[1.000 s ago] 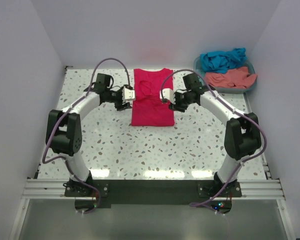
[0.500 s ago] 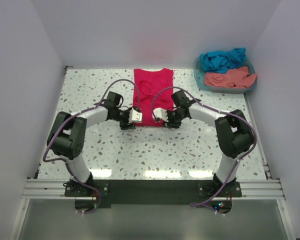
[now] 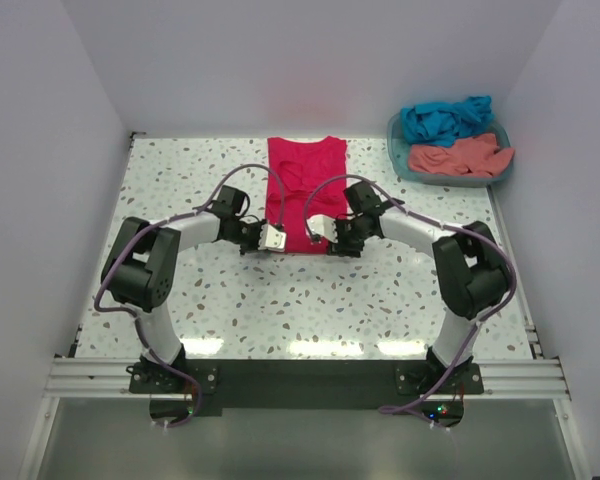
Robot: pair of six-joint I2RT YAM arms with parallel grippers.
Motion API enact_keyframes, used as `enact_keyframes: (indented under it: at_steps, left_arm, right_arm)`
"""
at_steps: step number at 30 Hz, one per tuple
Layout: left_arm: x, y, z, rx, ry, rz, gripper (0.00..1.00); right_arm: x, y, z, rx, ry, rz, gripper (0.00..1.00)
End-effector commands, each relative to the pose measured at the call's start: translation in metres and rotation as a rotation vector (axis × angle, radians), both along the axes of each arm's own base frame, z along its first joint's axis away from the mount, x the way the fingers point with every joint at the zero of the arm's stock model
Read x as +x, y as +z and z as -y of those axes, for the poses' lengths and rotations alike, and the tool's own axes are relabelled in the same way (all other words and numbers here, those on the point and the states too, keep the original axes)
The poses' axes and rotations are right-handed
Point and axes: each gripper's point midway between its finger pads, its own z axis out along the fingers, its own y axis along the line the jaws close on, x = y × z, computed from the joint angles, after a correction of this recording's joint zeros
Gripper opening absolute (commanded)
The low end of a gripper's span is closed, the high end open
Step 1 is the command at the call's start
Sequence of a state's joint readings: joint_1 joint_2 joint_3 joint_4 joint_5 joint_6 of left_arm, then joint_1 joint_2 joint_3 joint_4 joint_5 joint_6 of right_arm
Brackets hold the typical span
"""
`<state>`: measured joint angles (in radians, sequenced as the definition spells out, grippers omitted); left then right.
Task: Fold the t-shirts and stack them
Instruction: Fold the tshirt
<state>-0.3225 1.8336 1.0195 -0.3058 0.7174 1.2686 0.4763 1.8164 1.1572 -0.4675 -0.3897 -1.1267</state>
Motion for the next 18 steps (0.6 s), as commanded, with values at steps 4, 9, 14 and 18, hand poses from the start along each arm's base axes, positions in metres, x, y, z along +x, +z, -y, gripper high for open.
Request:
enact_keyframes:
  at_steps: [4, 9, 14, 18]
  left_arm:
    - [0.0, -0.005, 0.0, 0.024, -0.04, 0.01, 0.21]
    - [0.001, -0.004, 0.0, 0.029, -0.039, 0.0, 0.2]
    - [-0.001, -0.003, 0.0, 0.026, -0.041, -0.016, 0.17]
    - [-0.004, 0.005, 0.002, 0.011, -0.026, -0.056, 0.05]
  right_arm:
    - [0.008, 0.019, -0.001, 0.034, 0.008, 0.023, 0.51]
    - [0.01, 0.002, -0.002, 0.012, 0.025, 0.008, 0.5]
    - [0.006, -0.017, 0.007, -0.039, 0.036, -0.004, 0.4]
    - [0.003, -0.016, 0.013, -0.048, -0.002, 0.0, 0.0]
